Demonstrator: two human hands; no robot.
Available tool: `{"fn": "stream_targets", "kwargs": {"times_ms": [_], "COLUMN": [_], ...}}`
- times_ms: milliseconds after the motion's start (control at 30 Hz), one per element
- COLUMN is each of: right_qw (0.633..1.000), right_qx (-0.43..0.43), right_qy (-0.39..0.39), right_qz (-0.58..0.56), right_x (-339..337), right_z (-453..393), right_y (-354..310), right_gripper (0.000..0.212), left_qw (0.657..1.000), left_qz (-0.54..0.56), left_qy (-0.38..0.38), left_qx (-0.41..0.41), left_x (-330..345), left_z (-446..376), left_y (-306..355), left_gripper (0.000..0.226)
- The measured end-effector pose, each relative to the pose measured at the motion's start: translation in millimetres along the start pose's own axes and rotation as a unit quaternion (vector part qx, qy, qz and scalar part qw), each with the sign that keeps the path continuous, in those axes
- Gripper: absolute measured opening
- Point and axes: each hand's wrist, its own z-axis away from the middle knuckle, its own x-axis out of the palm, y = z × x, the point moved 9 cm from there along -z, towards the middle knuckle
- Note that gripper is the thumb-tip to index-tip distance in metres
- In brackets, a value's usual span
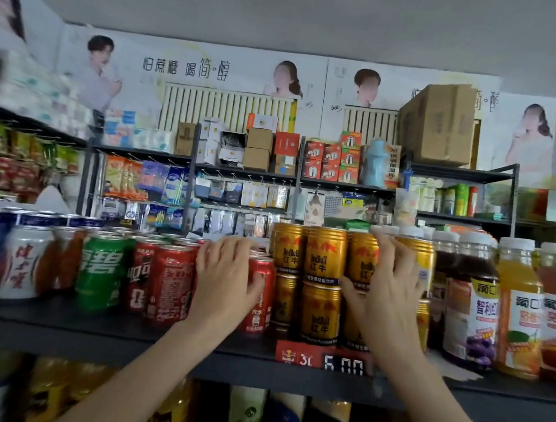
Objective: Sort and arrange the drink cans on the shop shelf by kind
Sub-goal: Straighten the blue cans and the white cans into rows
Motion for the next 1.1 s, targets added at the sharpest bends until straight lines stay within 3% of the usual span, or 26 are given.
{"fn": "stream_targets", "kwargs": {"times_ms": [167,333,467,700,833,933,1033,1100], "right_qw": [0.987,0.964,0.965,0.958,0.951,0.939,0.96,0.962], "right_qx": [-0.062,-0.04,0.019,0.056,0.032,0.023,-0.013,-0.045], "right_qy": [-0.129,-0.262,-0.259,-0.283,-0.305,-0.341,-0.279,-0.267], "right_qz": [-0.079,0.026,0.031,-0.002,-0.021,-0.045,-0.011,0.038], "right_x": [60.2,127.6,139.3,142.2,149.0,142.1,120.7,127.5], "right_z": [0.0,12.2,6.5,0.1,0.3,-13.0,-54.6,-80.9], "right_y": [-71.1,-101.5,-103.8,-104.6,-114.7,-125.1,-137.6,-142.9], "right_gripper": [0.07,0.07,0.067,0.059,0.055,0.037,0.009,0.015], "left_qw": [0.996,0.986,0.972,0.932,0.913,0.901,0.882,0.869], "left_qz": [-0.052,-0.042,-0.009,0.019,-0.019,-0.034,-0.015,0.054], "left_qy": [-0.058,-0.161,-0.224,-0.346,-0.391,-0.411,-0.449,-0.48], "left_qx": [-0.037,0.009,0.072,0.109,0.118,0.136,0.139,0.104], "left_x": [-22.9,-21.8,-10.3,12.7,16.5,17.7,17.5,17.6], "left_z": [-5.0,-12.6,-32.1,-42.5,-47.4,-51.3,-53.1,-59.1], "left_y": [-63.9,-105.5,-114.6,-122.4,-128.7,-127.0,-125.7,-129.8], "left_gripper": [0.048,0.036,0.033,0.056,0.061,0.066,0.066,0.061]}}
